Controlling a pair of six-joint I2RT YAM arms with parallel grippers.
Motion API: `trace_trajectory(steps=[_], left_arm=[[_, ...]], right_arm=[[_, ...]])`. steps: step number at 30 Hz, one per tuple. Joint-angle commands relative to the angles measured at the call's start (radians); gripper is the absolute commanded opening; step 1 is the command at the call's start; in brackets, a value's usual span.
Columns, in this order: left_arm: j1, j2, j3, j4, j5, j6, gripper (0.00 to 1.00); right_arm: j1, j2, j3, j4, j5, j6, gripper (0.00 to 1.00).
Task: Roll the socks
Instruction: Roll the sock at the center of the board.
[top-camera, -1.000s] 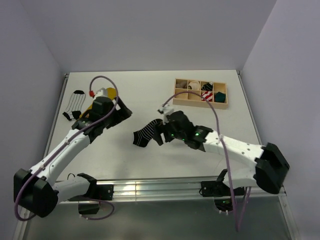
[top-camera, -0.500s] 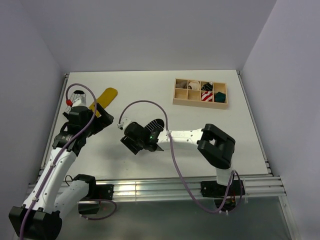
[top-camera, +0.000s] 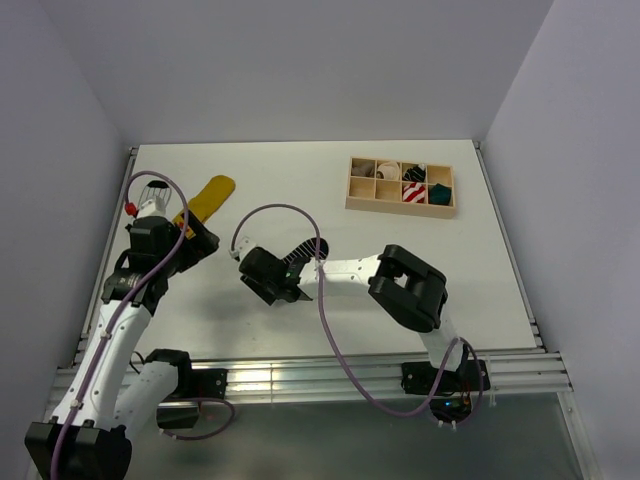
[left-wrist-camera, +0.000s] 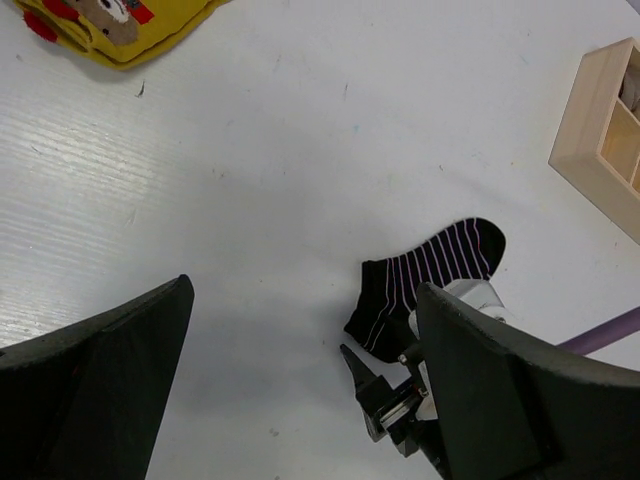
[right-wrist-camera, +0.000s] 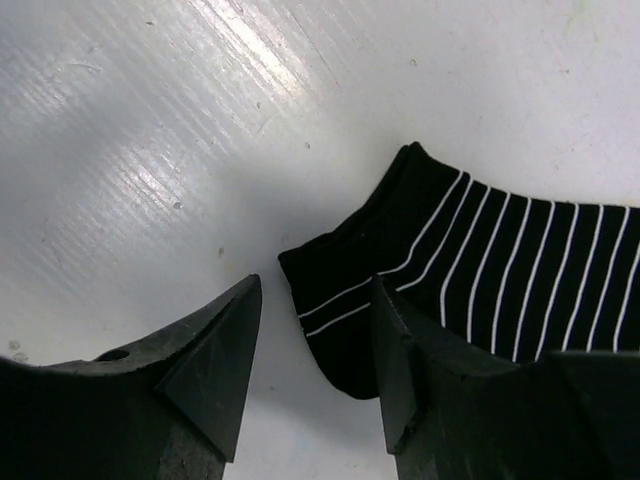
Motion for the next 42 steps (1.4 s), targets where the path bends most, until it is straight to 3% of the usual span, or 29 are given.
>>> trace_trajectory(steps=[1, 8, 11, 12, 15, 28, 42], left_arm=[[0.02, -0.016, -0.005, 0.024, 0.031, 0.027, 0.99], [0.036, -0.013, -0.019, 0.044, 0.09, 0.033, 1.0], [0.036, -0.004, -0.025, 0.056, 0.12, 0.038, 0.99], [0.036, -0.002, -0.024, 0.059, 0.126, 0.039, 1.0], [0.036, 0.004, -0.035, 0.072, 0.146, 0.038, 0.99], [0.016, 0.065, -0.145, 0.179, 0.282, -0.086, 0.97], [-0.191, 0.223, -0.193, 0.325, 0.213, -0.2, 0.94]], right_arm=[[0.005, 0.038, 0.025, -0.022, 0.056, -0.011, 0.54], [0.005, 0.04, -0.024, -0.048, 0.105, -0.008, 0.4], [-0.003, 0.032, -0.051, -0.042, 0.086, -0.005, 0.23], [-0.006, 0.029, -0.059, -0.039, 0.075, -0.002, 0.12], [-0.018, -0.008, -0.096, -0.013, 0.046, -0.002, 0.0], [-0.089, -0.189, -0.169, 0.09, -0.299, 0.051, 0.0], [-0.284, -0.252, -0.318, 0.32, -0.781, 0.224, 0.0]])
